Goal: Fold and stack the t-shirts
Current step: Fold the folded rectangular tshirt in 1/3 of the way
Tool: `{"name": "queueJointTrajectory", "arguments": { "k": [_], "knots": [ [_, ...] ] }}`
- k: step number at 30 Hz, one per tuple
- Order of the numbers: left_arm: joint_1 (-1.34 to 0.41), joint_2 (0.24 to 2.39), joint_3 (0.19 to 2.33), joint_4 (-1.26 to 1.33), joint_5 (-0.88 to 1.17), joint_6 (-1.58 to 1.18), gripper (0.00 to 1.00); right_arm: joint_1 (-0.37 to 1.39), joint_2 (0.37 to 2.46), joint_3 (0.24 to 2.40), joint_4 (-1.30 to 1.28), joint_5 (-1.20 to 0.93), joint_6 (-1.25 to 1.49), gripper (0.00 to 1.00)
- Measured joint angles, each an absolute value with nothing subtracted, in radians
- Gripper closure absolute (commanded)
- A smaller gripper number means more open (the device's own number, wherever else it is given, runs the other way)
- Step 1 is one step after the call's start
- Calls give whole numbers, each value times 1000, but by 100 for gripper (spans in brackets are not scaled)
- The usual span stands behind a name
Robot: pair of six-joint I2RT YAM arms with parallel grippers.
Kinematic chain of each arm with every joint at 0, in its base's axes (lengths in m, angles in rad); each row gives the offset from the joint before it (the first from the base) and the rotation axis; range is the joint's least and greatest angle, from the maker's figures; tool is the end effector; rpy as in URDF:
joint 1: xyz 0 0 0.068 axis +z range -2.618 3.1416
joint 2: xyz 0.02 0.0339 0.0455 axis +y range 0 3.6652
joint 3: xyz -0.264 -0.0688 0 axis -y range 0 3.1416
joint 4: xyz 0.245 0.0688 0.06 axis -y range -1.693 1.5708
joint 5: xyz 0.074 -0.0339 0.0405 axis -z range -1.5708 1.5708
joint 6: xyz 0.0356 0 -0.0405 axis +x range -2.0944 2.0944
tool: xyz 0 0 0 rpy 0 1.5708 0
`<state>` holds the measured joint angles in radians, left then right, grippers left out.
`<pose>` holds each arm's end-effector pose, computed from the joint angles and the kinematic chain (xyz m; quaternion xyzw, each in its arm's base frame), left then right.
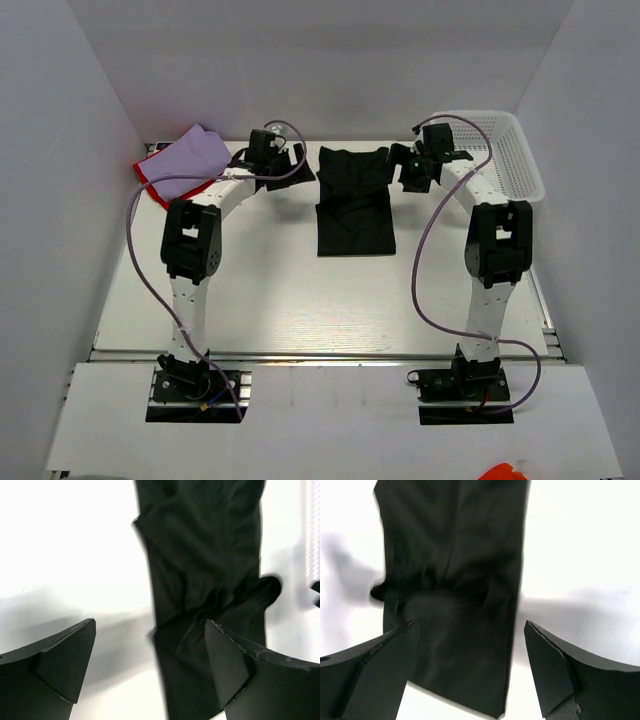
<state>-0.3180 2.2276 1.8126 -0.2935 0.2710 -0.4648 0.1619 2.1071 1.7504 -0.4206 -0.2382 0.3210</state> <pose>0.4832 -0.1691 0.2082 -0.0097 0.9019 -0.2714 0.3360 0.4752 0.0861 0.2349 0.0270 0.9165 0.1982 0.3463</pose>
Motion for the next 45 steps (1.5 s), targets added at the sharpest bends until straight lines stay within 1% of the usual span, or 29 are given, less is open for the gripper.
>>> {"name": "queueJointTrajectory", "arguments": {
  "k": [5,7,11,14,25,33,38,41,45],
  "knots": [
    [-318,2058,1550,-266,294,-426,0,186,1930,1496,-363,-350,270,10],
    [-333,1974,1435,-250,312,-413,0,209,1887,1430,-339,-401,250,10],
    [-359,1836,1247,-196,390,-400,0,269,1890,1396,-292,-479,227,10],
    [-382,1799,1169,-139,450,-393,0,300,1930,1403,-250,-515,227,10],
    [-527,1903,1180,44,642,-288,0,317,2145,1543,-171,-538,281,10],
    [-577,2047,1213,98,672,-226,0,318,2202,1570,-70,-523,352,10],
    [-576,2062,1222,118,694,-216,0,315,2255,1604,78,-467,449,10],
    [-576,2051,1201,133,686,-202,0,310,2313,1671,156,-420,522,10],
    [-576,2020,1161,135,675,-193,0,296,2385,1824,203,-337,579,10]
  ]
}}
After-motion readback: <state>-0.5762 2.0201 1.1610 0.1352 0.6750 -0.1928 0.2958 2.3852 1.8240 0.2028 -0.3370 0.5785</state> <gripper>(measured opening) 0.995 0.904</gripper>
